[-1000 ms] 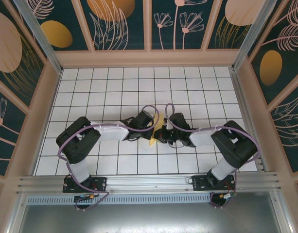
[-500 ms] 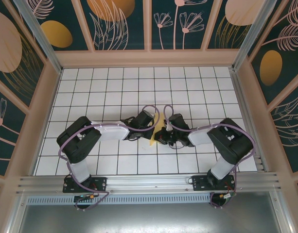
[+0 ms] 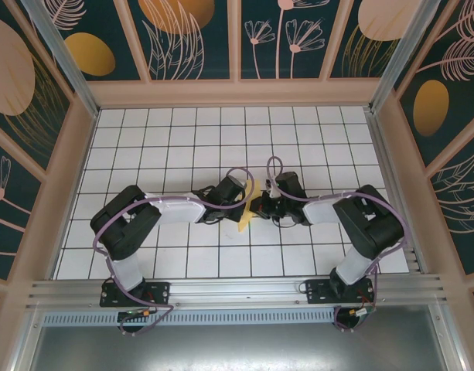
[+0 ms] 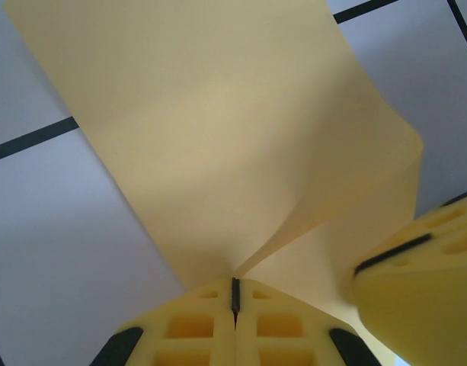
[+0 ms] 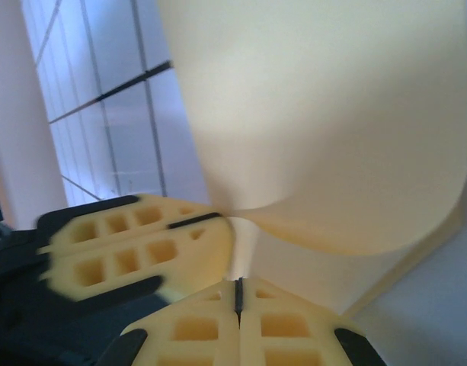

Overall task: Fold a paper plane with a square sheet of paper (pick it up from the middle)
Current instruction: Third fold the triangle at the center of the table.

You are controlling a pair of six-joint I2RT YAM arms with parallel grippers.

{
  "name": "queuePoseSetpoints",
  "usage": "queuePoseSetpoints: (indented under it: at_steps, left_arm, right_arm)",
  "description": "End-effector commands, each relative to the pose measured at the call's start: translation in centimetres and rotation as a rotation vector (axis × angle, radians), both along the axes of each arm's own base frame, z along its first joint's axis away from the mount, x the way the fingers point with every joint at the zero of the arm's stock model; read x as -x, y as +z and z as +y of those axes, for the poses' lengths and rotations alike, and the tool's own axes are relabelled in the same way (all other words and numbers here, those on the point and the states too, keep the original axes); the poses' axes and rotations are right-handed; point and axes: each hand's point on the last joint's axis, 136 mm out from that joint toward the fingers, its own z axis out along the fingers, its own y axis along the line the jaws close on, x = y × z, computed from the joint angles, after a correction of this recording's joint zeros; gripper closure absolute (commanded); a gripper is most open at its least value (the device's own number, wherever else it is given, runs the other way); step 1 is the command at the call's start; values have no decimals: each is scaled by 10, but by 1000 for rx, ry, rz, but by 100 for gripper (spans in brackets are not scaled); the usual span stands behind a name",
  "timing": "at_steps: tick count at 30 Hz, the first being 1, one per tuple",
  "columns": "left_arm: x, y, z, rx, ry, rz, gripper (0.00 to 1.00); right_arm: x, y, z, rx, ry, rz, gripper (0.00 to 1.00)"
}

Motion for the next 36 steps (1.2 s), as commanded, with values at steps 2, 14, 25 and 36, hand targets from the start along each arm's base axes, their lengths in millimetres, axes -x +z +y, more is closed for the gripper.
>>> queuePoseSetpoints:
  at_steps: [2,14,25,36]
  left_arm:
    - [1,-16,12,-73,6,18,100]
    - [-2,-9,10,-63,5,3,100]
    - [-4,-7,6,-61,0,1,100]
    - [-12,5,8,-76,11,-47,100]
  right_arm:
    - [1,-17,-3,32,14,17,100]
    - [-35,34,-13,-18,-17,-97,100]
    - [-88,-19,-24,323,58,-63,100]
    - [-82,-48,-22,420,125,-31,100]
